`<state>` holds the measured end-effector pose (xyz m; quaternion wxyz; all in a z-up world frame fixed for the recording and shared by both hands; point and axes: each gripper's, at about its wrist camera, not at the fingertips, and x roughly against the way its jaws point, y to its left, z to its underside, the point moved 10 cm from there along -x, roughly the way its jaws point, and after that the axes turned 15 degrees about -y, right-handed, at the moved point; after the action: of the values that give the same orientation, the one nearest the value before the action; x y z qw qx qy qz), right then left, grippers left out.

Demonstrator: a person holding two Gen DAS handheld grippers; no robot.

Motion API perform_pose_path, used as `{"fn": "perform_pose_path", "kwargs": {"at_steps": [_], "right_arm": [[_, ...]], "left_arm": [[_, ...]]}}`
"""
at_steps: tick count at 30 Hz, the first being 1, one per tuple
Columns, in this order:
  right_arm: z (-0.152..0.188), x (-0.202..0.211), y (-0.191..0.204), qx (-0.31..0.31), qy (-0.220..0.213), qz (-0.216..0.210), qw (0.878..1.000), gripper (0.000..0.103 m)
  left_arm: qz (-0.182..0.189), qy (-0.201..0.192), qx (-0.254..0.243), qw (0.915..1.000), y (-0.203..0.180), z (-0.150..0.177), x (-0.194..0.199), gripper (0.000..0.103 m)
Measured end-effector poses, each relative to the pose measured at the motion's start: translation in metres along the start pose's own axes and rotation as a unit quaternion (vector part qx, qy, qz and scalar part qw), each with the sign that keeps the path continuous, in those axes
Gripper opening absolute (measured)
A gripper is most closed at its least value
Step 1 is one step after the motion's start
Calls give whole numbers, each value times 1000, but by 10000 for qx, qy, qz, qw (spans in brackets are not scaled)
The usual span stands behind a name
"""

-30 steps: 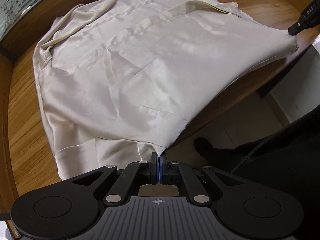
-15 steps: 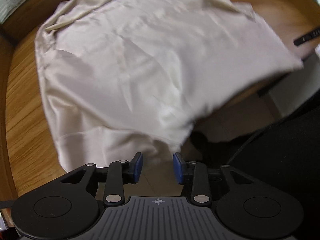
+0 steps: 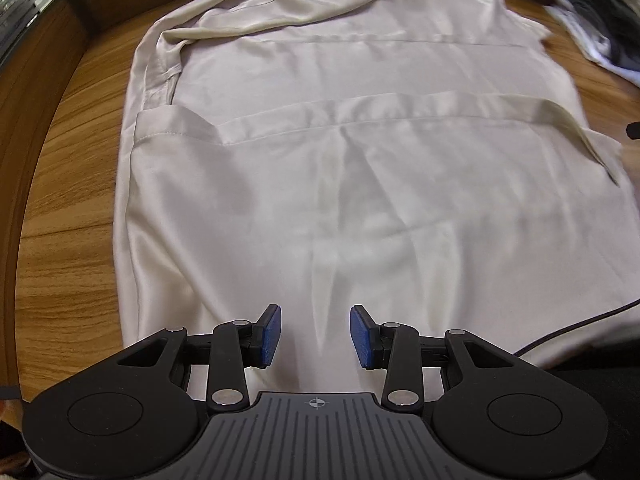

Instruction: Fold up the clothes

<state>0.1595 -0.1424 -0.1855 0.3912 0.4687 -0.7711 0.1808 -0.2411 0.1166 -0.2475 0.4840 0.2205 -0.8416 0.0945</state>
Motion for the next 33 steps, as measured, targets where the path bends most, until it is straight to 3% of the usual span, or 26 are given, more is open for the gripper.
{"fn": "perform_pose_path", "kwargs": {"at_steps": [8, 15, 19, 25, 33], "right_arm": [[-9, -37, 10, 215, 204, -58, 9995, 13], [-7, -62, 20, 300, 421, -60, 9986, 18], [-6, -66, 25, 556, 422, 82, 9975, 18], [-8, -59, 14, 295, 383, 305, 9984, 18], [-1, -60, 27, 789, 430, 333, 9954, 18]], "left_arm": [[-96, 284, 227, 9993, 8, 10, -23, 40], [39, 290, 405, 9988, 11, 13, -23, 41], [101, 303, 318, 9990, 10, 14, -23, 41], [174, 326, 241, 9990, 8, 14, -25, 41], [188, 396, 262, 9987, 4, 7, -28, 46]]}}
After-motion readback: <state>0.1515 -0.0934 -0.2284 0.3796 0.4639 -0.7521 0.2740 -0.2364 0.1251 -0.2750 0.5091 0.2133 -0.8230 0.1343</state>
